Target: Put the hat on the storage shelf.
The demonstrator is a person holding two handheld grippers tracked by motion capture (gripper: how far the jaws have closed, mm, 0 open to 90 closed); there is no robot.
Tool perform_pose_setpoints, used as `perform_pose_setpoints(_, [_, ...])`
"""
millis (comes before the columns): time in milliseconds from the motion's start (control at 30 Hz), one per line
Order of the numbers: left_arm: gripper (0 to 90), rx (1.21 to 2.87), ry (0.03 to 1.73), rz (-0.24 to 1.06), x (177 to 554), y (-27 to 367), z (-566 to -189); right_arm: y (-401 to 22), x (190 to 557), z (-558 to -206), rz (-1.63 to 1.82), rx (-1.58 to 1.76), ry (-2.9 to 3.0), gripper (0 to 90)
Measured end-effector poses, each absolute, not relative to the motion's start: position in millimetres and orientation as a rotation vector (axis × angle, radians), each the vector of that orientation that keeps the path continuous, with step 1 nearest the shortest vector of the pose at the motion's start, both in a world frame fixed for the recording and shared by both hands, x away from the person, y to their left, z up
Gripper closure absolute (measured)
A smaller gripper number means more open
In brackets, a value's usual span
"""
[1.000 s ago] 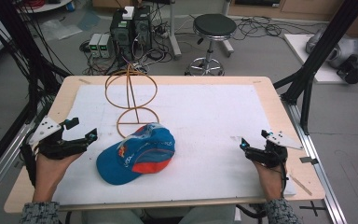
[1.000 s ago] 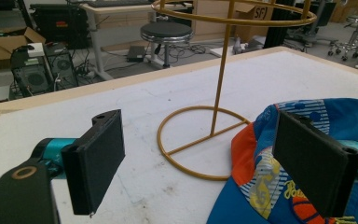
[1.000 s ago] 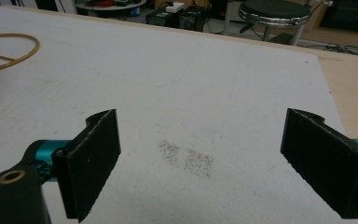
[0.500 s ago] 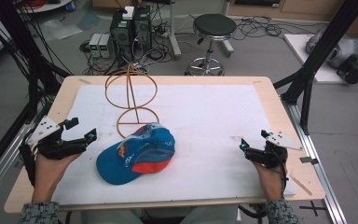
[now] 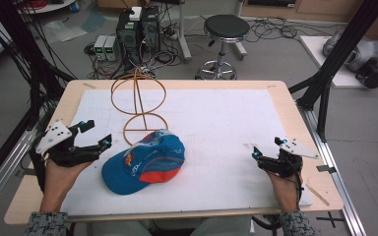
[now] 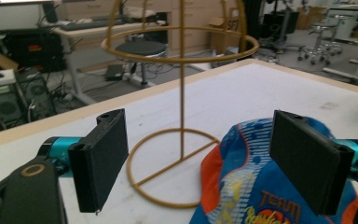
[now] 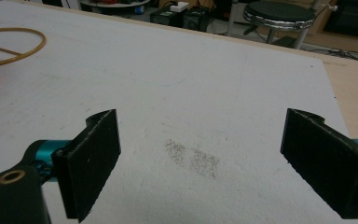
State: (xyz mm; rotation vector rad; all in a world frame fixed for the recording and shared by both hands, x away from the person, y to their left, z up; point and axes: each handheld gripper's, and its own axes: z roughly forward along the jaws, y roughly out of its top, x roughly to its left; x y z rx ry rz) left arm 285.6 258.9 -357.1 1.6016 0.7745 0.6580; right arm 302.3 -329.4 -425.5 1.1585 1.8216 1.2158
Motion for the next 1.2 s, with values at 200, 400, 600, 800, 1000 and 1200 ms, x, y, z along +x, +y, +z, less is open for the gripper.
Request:
perform_pose_setpoints(200, [25.8,1.633,0.694,0.616,288,239,-357,-331,301,-426,1.213,1.16,1.825,10.9])
perform_pose_setpoints(400, [29.1,1.693,0.618,0.584,292,209,-361,-331,302,-426,1.212,1.16,1.828,10.9])
perform_pose_setpoints(600, [33.7,1.729,0.577,0.568,294,191,-366,-330,302,-426,1.207,1.155,1.831,10.9])
perform_pose_setpoints(800, [39.6,1.773,0.559,0.538,299,177,-373,-330,302,-427,1.208,1.159,1.834,10.9])
perform_pose_setpoints(1000, [44.8,1.807,0.548,0.496,305,168,-381,-332,301,-427,1.206,1.163,1.831,10.9])
perform_pose_setpoints(1200, [50.6,1.829,0.55,0.471,309,162,-389,-333,300,-427,1.204,1.163,1.833,10.9])
